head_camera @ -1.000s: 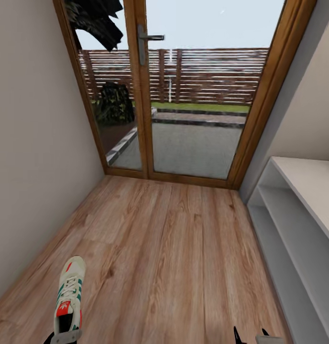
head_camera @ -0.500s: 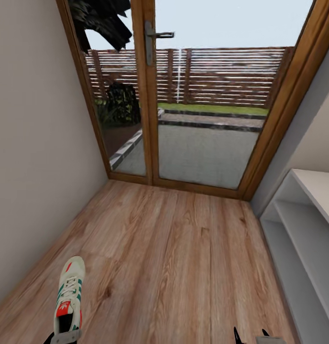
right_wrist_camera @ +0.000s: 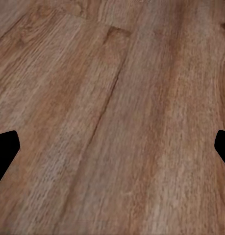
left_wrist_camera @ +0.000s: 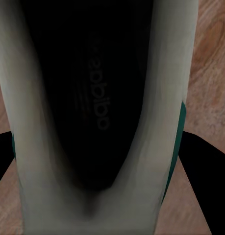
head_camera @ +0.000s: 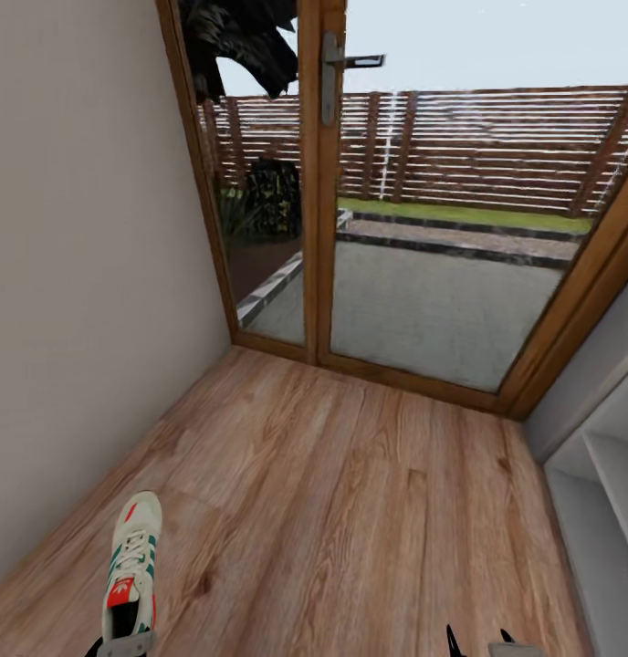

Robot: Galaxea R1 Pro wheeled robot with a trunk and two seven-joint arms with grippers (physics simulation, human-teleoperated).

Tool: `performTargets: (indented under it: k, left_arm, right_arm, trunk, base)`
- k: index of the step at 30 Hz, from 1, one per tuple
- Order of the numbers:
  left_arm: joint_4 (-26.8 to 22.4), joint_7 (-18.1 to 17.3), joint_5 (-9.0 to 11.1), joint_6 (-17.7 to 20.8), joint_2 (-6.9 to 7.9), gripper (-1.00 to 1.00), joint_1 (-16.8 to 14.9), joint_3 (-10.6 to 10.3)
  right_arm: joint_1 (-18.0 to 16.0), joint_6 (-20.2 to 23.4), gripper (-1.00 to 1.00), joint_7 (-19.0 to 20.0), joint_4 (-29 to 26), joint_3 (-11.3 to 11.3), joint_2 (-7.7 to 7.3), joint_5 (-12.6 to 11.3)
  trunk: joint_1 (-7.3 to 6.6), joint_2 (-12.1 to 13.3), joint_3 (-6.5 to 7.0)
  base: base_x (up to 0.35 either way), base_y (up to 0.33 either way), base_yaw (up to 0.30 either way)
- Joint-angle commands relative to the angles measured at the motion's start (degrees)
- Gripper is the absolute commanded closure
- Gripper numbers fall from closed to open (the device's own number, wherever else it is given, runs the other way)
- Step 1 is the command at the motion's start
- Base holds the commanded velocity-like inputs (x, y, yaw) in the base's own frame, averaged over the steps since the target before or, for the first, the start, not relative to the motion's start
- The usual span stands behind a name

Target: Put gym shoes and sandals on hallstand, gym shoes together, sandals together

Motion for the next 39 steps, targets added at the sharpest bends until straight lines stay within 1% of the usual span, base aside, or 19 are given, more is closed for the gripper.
performTargets:
  k: [1, 11, 33, 39]
  left_arm:
    - [0.06, 0.11, 0.06, -0.19, 0.01, 1.00, -0.04, -0.01]
    - [0.06, 0.19, 0.08, -0.12, 0.07, 1.00, -0.04, 0.05]
    - [0.06, 0.73, 0.08, -0.10, 0.00, 1.00, -0.04, 0.08]
    - [0.06, 0.80, 0.08, -0.10, -0.01, 1.00, -0.04, 0.08]
  right_arm:
    - [-0.02, -0.16, -1.00, 0.02, 0.07, -0.13, 0.02, 0.17]
    - [-0.02, -0.16, -1.00, 0.02, 0.12, -0.14, 0.02, 0.17]
    - [-0.02, -0.16, -1.00, 0.02, 0.12, -0.16, 0.02, 0.15]
    - [-0.02, -0.16, -1.00, 0.02, 0.12, -0.14, 0.02, 0.12]
  trunk:
    - [0.01, -0.01, -0.04]
    - [0.01, -0.01, -0.04]
    - [0.01, -0.01, -0.04]
    - [0.01, -0.01, -0.04]
  base:
    - [0.130, -0.019, 0.278]
    - [0.052, -0.004, 0.278]
    - [0.317, -0.027, 0.278]
    - [0.091, -0.003, 0.278]
